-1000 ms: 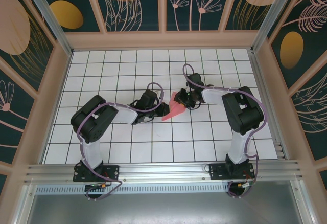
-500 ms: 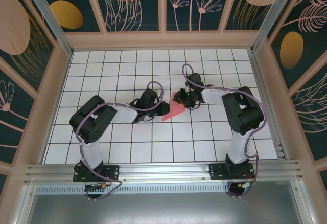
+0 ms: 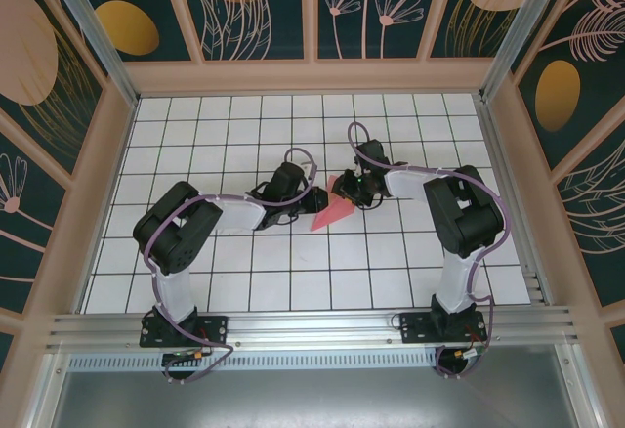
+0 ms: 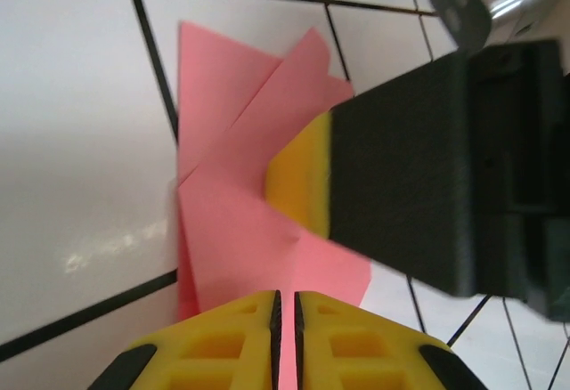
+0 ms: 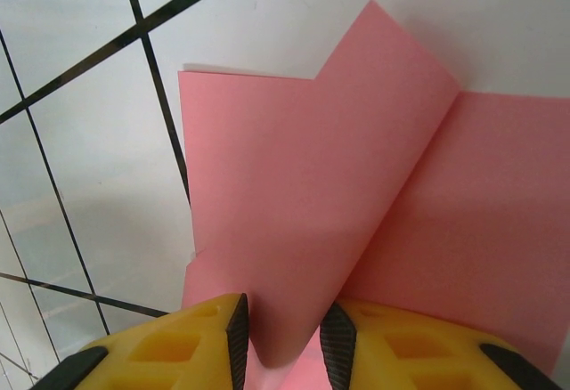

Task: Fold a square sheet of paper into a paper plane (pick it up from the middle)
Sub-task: Fourth fold the wing at the center of the table.

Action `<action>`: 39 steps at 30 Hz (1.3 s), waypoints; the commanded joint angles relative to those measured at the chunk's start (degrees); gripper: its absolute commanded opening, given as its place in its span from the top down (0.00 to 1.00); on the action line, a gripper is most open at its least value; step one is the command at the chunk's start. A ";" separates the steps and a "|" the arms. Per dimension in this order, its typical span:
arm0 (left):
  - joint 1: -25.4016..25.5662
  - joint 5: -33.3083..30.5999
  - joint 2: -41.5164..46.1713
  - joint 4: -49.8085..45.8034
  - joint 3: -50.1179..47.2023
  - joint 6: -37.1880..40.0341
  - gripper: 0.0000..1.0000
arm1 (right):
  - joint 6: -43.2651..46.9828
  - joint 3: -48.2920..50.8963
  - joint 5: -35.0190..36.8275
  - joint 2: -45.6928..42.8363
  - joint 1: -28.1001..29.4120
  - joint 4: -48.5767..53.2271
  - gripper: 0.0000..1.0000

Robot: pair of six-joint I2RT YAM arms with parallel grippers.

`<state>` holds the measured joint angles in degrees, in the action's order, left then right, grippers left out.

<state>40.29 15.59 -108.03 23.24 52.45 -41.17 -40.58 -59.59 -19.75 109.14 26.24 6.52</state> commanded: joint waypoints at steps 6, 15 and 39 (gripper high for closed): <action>0.32 1.44 -3.05 -2.13 2.61 0.88 0.86 | 1.52 4.67 12.01 8.37 -0.48 8.86 0.66; 0.36 0.98 -2.29 -3.26 1.25 0.91 0.87 | 0.43 4.76 11.96 8.89 -0.49 8.94 0.68; 0.30 -1.79 -5.48 -6.88 3.00 0.81 0.97 | -0.16 4.88 11.40 9.68 -0.46 9.03 0.71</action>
<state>40.29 14.90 -111.92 18.85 54.35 -40.73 -40.86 -59.48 -19.29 109.30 26.24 6.94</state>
